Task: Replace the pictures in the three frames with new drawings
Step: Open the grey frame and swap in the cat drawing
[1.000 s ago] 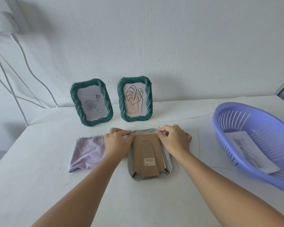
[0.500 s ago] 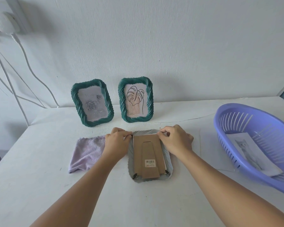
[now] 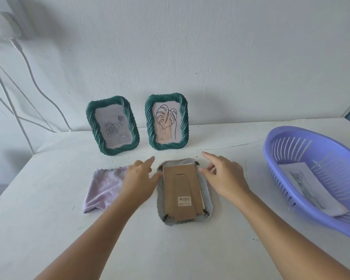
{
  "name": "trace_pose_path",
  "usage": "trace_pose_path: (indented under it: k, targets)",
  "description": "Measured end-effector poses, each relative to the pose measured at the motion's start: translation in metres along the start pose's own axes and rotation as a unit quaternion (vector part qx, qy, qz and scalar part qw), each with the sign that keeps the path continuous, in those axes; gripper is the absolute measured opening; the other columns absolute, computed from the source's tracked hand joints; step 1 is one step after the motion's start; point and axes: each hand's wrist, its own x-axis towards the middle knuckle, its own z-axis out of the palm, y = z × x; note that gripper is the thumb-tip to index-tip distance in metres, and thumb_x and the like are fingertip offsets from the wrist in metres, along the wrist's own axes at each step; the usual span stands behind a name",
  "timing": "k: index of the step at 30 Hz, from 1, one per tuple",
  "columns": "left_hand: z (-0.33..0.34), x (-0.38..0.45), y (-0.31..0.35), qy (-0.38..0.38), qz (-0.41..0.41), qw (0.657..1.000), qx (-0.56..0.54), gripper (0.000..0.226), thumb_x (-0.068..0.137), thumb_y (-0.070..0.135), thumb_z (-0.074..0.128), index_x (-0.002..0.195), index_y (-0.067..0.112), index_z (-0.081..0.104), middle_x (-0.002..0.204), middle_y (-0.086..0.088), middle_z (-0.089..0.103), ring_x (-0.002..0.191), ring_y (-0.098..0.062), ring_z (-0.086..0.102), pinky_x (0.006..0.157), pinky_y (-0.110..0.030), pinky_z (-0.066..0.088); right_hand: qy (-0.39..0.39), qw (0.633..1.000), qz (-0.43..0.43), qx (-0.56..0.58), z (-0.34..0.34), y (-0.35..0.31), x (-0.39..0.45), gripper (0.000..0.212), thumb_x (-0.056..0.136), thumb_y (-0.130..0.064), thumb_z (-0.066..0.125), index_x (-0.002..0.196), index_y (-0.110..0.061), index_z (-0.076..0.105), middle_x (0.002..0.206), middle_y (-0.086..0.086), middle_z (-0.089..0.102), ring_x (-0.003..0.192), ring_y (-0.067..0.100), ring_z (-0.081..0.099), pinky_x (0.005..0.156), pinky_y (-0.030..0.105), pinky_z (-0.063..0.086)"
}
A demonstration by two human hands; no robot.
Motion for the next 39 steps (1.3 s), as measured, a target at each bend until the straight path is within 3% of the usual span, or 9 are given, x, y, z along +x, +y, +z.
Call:
trace_pose_path:
  k: [4, 10, 14, 17, 19, 22, 25, 31, 39]
  targets:
    - [-0.01, -0.034, -0.006, -0.046, -0.003, 0.999, -0.028, 0.064, 0.092, 0.044, 0.068, 0.15, 0.03, 0.045, 0.086, 0.018, 0.068, 0.082, 0.0, 0.062, 0.071, -0.024, 0.046, -0.018, 1.0, -0.009, 0.017, -0.003, 0.01, -0.032, 0.059, 0.091, -0.046, 0.067, 0.146, -0.043, 0.046, 0.089, -0.025, 0.065, 0.08, -0.005, 0.06, 0.112, 0.051, 0.033]
    - [0.0, -0.037, -0.01, -0.037, -0.02, 0.992, -0.122, 0.06, 0.088, 0.031, 0.075, 0.144, 0.029, 0.053, 0.079, 0.02, 0.071, 0.066, 0.004, 0.058, 0.064, -0.022, 0.044, -0.013, 0.998, -0.024, 0.055, 0.004, 0.007, -0.031, 0.057, 0.092, -0.038, 0.07, 0.145, -0.042, 0.049, 0.086, -0.024, 0.067, 0.081, -0.006, 0.062, 0.114, 0.052, 0.029]
    - [-0.002, -0.031, -0.006, -0.014, -0.005, 0.995, -0.098, 0.053, 0.091, 0.029, 0.073, 0.141, 0.029, 0.055, 0.086, 0.015, 0.069, 0.069, 0.0, 0.059, 0.066, -0.019, 0.043, -0.002, 0.998, -0.043, 0.038, 0.006, 0.004, -0.024, 0.048, 0.092, -0.041, 0.069, 0.139, -0.041, 0.056, 0.09, -0.02, 0.066, 0.084, -0.001, 0.063, 0.109, 0.054, 0.034]
    - [-0.002, -0.042, -0.007, 0.012, 0.022, 0.995, -0.095, 0.038, 0.09, 0.039, 0.072, 0.126, 0.034, 0.062, 0.099, 0.014, 0.062, 0.078, -0.002, 0.059, 0.072, -0.021, 0.045, 0.026, 0.995, -0.083, 0.046, 0.002, 0.006, -0.035, 0.038, 0.088, -0.058, 0.057, 0.122, -0.042, 0.067, 0.1, -0.015, 0.062, 0.095, 0.007, 0.062, 0.103, 0.051, 0.04]
    - [-0.002, -0.051, -0.011, -0.009, 0.04, 0.99, -0.136, 0.027, 0.086, 0.045, 0.075, 0.111, 0.04, 0.066, 0.106, 0.016, 0.058, 0.092, 0.0, 0.059, 0.08, -0.02, 0.046, -0.019, 0.99, -0.089, 0.104, -0.006, 0.007, -0.044, 0.031, 0.085, -0.064, 0.058, 0.106, -0.044, 0.071, 0.103, -0.016, 0.06, 0.105, 0.004, 0.058, 0.105, 0.044, 0.039]
    - [-0.004, -0.062, -0.017, -0.083, 0.081, 0.981, -0.155, 0.024, 0.076, 0.05, 0.081, 0.097, 0.043, 0.073, 0.119, 0.02, 0.055, 0.116, 0.003, 0.053, 0.095, -0.012, 0.038, -0.15, 0.975, -0.072, 0.15, -0.017, 0.01, -0.054, 0.025, 0.078, -0.064, 0.075, 0.093, -0.045, 0.072, 0.112, -0.022, 0.054, 0.123, 0.004, 0.046, 0.111, 0.037, 0.034]
    - [-0.004, -0.066, -0.024, -0.105, 0.082, 0.977, -0.169, 0.025, 0.068, 0.044, 0.088, 0.09, 0.041, 0.077, 0.128, 0.021, 0.051, 0.125, 0.007, 0.047, 0.096, -0.001, 0.029, -0.179, 0.973, -0.073, 0.13, -0.021, 0.013, -0.056, 0.034, 0.065, -0.065, 0.083, 0.091, -0.047, 0.072, 0.118, -0.027, 0.047, 0.129, 0.005, 0.036, 0.114, 0.032, 0.027]
    - [-0.001, -0.065, -0.024, -0.107, 0.08, 0.974, -0.184, 0.028, 0.065, 0.041, 0.09, 0.091, 0.043, 0.079, 0.129, 0.02, 0.048, 0.122, 0.002, 0.05, 0.096, -0.006, 0.033, -0.16, 0.977, -0.089, 0.109, -0.018, 0.012, -0.054, 0.038, 0.061, -0.056, 0.09, 0.093, -0.044, 0.072, 0.118, -0.025, 0.047, 0.123, -0.006, 0.035, 0.115, 0.028, 0.021]
    - [-0.002, -0.063, -0.023, -0.135, 0.087, 0.972, -0.171, 0.022, 0.07, 0.038, 0.088, 0.089, 0.044, 0.08, 0.131, 0.017, 0.042, 0.125, 0.0, 0.042, 0.097, -0.004, 0.03, -0.164, 0.977, -0.094, 0.101, -0.02, 0.009, -0.055, 0.037, 0.064, -0.054, 0.09, 0.095, -0.045, 0.072, 0.118, -0.024, 0.045, 0.123, -0.003, 0.034, 0.114, 0.026, 0.018]
